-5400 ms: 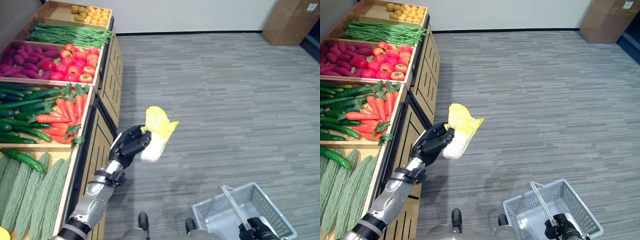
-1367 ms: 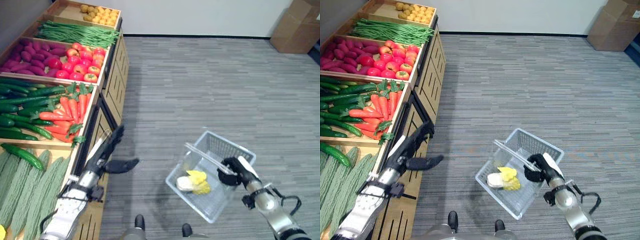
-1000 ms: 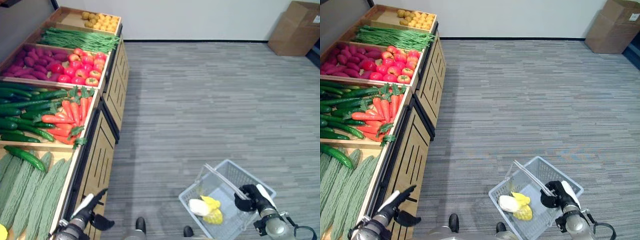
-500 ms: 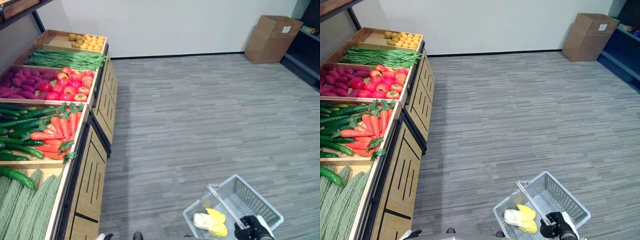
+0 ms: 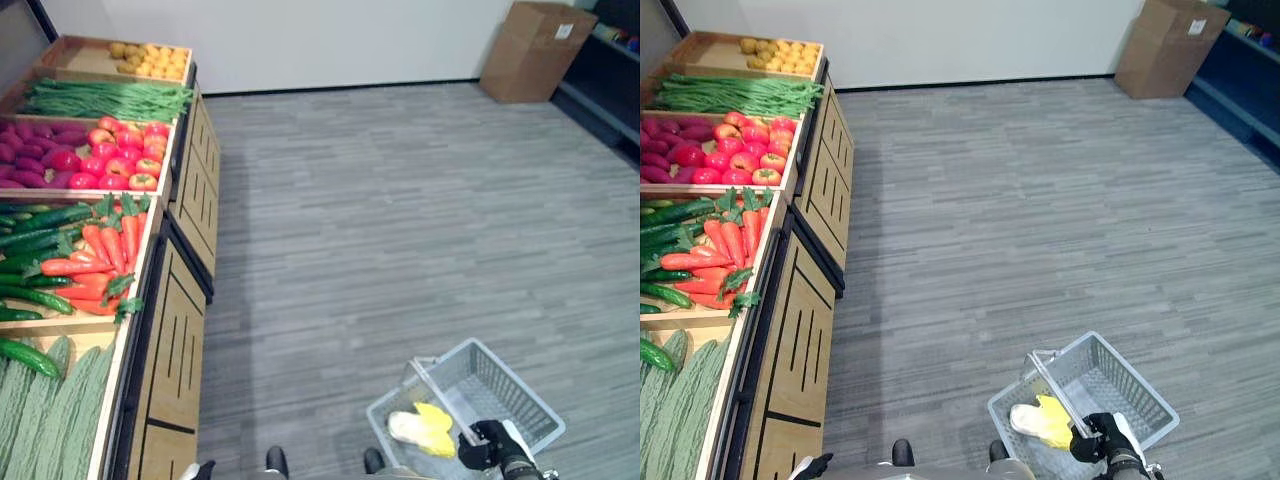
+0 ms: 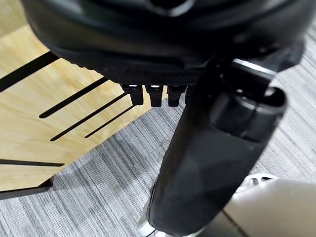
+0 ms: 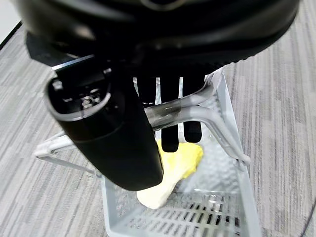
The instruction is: Get the vegetables into the basket
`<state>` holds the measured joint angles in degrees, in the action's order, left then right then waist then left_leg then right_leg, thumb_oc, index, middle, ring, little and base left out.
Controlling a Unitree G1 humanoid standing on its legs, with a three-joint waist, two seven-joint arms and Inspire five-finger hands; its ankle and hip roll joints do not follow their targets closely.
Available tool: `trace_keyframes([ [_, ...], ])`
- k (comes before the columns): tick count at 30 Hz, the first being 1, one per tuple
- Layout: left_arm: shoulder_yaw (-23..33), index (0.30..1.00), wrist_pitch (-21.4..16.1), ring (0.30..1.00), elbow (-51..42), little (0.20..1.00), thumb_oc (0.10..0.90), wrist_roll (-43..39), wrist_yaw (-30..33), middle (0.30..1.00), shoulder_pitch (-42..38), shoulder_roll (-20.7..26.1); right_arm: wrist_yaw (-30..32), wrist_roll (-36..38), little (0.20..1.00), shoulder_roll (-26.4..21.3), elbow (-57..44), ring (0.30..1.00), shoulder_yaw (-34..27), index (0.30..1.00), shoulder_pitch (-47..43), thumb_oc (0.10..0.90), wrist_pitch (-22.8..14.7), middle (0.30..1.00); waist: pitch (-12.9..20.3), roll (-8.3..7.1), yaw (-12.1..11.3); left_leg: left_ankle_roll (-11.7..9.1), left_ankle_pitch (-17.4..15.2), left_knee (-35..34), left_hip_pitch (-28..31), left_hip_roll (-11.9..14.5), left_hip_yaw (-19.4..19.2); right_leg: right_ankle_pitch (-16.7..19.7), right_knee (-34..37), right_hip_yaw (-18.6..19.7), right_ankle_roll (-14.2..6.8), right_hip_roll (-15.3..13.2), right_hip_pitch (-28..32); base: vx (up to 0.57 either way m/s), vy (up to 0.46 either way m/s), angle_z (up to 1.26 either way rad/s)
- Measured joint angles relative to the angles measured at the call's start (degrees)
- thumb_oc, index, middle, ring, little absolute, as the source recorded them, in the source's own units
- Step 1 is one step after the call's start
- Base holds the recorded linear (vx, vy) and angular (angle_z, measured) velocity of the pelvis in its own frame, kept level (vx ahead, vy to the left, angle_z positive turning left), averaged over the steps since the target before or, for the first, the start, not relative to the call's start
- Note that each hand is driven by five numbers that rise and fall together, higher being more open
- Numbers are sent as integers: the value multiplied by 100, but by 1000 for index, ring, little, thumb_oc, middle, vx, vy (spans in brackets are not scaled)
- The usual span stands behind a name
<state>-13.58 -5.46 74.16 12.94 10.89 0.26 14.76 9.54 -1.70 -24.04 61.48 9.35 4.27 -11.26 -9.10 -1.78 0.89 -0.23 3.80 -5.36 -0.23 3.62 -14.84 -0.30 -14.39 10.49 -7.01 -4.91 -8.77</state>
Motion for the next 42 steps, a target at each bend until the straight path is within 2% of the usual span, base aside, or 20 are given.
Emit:
trace_keyframes([
  [2, -9, 1000, -2, 1000, -110, 1000, 900, 0, 18, 1000, -192, 72, 51, 8, 300, 89, -8, 300, 17, 300, -212, 400, -1, 300, -344, -214, -14, 250, -107, 398, 23, -358, -61, 39, -1293, -160, -32, -168, -595, 141, 212, -13],
  [3, -105, 1000, -7, 1000, -156, 1000, 900, -5, 17, 1000, -264, 0, 87, 32, 300, -54, -91, 300, -7, 300, -266, 400, -6, 300, -468, -57, 21, 455, -399, 662, -5, -412, -117, 136, -1895, -414, -167, -201, -841, 234, 102, -23],
  [4, -151, 1000, -11, 1000, -154, 1000, 900, -32, 18, 1000, -301, -8, 142, 42, 300, -46, -142, 300, -11, 300, -305, 400, 18, 300, -504, -54, -9, 415, -435, 534, 97, -465, -196, 72, -2261, -484, -237, -262, -1068, 299, 30, -11],
  [6, -148, 1000, -37, 1000, -174, 1000, 900, -71, 30, 1000, -442, -3, 107, 40, 300, -20, -224, 300, 14, 300, -221, 400, 19, 300, -447, 146, 46, 191, -583, -28, 190, -454, -124, 4, -1465, -837, -160, -14, -1166, 254, -21, 6],
  [7, -120, 1000, -43, 1000, -141, 1000, 900, -79, 39, 1000, -542, 32, 92, 41, 300, 57, -235, 300, 16, 300, -199, 400, 6, 300, -455, 116, 90, 261, -670, 94, 91, -503, -175, -4, -950, -862, -196, -11, -1138, 336, -60, 23],
  [8, -7, 1000, -36, 1000, -105, 1000, 900, -116, 33, 1000, -653, 89, 43, 41, 300, 58, -356, 300, 78, 300, -199, 400, -31, 300, -526, -29, 148, 744, -730, 636, 23, -528, -303, 9, -369, -807, -344, -101, -1102, 377, -76, 25],
  [9, 89, 1000, -14, 1000, 8, 1000, 900, -170, 41, 1000, -727, 75, 29, 42, 300, 119, -350, 300, 114, 300, -165, 400, 3, 300, -605, -192, 181, 538, -615, 413, 252, -747, -265, 90, 59, -793, -260, -265, -1038, 499, -112, 26],
  [10, 87, 1000, -11, 1000, 46, 1000, 900, -172, 40, 1000, -733, 48, 63, 53, 300, 153, -299, 300, 101, 300, -150, 400, 54, 300, -604, -184, 218, 536, -617, 414, 264, -775, -228, 163, 351, -764, -251, -246, -1004, 383, -109, 30],
  [15, 75, 1000, -91, 1000, 65, 1000, 900, -177, 48, 1000, -630, -211, 73, 53, 300, 141, -92, 300, 73, 300, 146, 400, 163, 300, -394, -19, 365, 424, -688, 339, 405, -663, 344, 534, 703, -789, 30, -40, -830, 341, -169, 63],
  [17, 102, 1000, -93, 1000, 262, 1000, 900, -272, 39, 1000, -345, -286, 32, 55, 300, 66, -109, 300, 56, 300, 288, 400, 168, 300, -100, 227, 324, 44, -768, 525, 501, -310, 502, 649, 753, -980, 416, 258, -512, 414, -292, 42],
  [20, 296, 1000, -160, 1000, 276, 1000, 900, -499, 82, 1000, -418, -177, -49, 53, 300, -65, -124, 300, 7, 300, 449, 400, 160, 300, 14, 156, 206, -416, -976, 2707, -253, -31, 814, 316, 772, -1329, 715, 280, -60, 307, -309, 51],
  [22, 468, 1000, -119, 1000, 312, 1000, 900, -684, 78, 1000, -450, -186, -60, 53, 300, -284, -297, 300, 0, 300, 519, 400, 80, 300, 96, 141, 125, -850, -586, 3824, -744, 128, 1074, 16, 551, -1384, 940, 379, 52, 296, -280, 7],
  [25, 591, 1000, -81, 1000, 225, 1000, 900, -1001, 166, 1000, -487, -170, -1, 181, 300, -365, -301, 300, -43, 300, 602, 400, 29, 300, 92, 55, 71, -836, -158, 4722, -1127, 395, 1000, -151, 485, -1554, 1181, 491, 304, 272, -160, 17],
  [28, 630, 1000, -82, 1000, 131, 1000, 900, -1188, 214, 1000, -570, -56, 6, 209, 300, -322, -221, 300, -55, 300, 707, 400, 52, 300, 13, -145, -4, -816, -208, 4175, -1454, 407, 737, -174, 784, -1632, 1161, 495, 591, 318, -21, 29],
  [31, 579, 1000, -90, 1000, 58, 1000, 900, -1200, 238, 1000, -507, 3, 16, 209, 300, -241, -188, 300, -51, 300, 705, 400, 43, 300, -3, -218, -13, -701, -113, 2445, -1522, 365, 370, -231, 1123, -1656, 1010, 572, 813, 241, 73, 10],
  [33, 486, 1000, -90, 1000, 61, 1000, 900, -1194, 248, 1000, -396, 15, 59, 208, 300, -149, -240, 300, -38, 300, 531, 400, -19, 300, -36, -218, -22, -596, 186, 1248, -1578, 383, 333, -153, 1207, -1669, 1098, 785, 943, 464, 143, -28],
  [35, 164, 1000, -67, 1000, 25, 1000, 900, -1094, 256, 1000, -340, -4, 100, 208, 300, -98, -292, 300, -3, 300, 513, 400, -128, 300, -22, -178, -105, -457, 405, 418, -1597, 332, 325, -495, 1354, -1585, 524, 961, 1093, 452, 116, -27],
  [36, 118, 1000, -77, 1000, 13, 1000, 900, -1042, 255, 1000, -353, -10, 92, 204, 300, -65, -283, 300, -2, 300, 474, 400, -128, 300, -48, -174, -179, -394, 451, 102, -1525, 366, 347, -645, 1216, -1636, 461, 1011, 1043, 379, 98, -28],
  [38, 123, 1000, -14, 1000, 103, 1000, 900, -943, 244, 1000, -254, -55, 57, 203, 300, 40, -171, 300, -2, 300, 448, 400, -122, 300, -137, -212, -232, -191, 570, 407, -1454, 334, 199, -666, 1138, -1559, 784, 1197, 1398, 370, 169, -28],
  [42, 174, 1000, -26, 1000, 115, 1000, 900, -881, 248, 1000, -267, -122, 76, 204, 300, 41, -103, 300, -19, 300, 454, 400, -122, 300, -142, -320, -296, 139, 556, 781, -1558, -282, -29, -719, 1237, -1344, 746, 1093, 1508, 330, 226, -22],
])
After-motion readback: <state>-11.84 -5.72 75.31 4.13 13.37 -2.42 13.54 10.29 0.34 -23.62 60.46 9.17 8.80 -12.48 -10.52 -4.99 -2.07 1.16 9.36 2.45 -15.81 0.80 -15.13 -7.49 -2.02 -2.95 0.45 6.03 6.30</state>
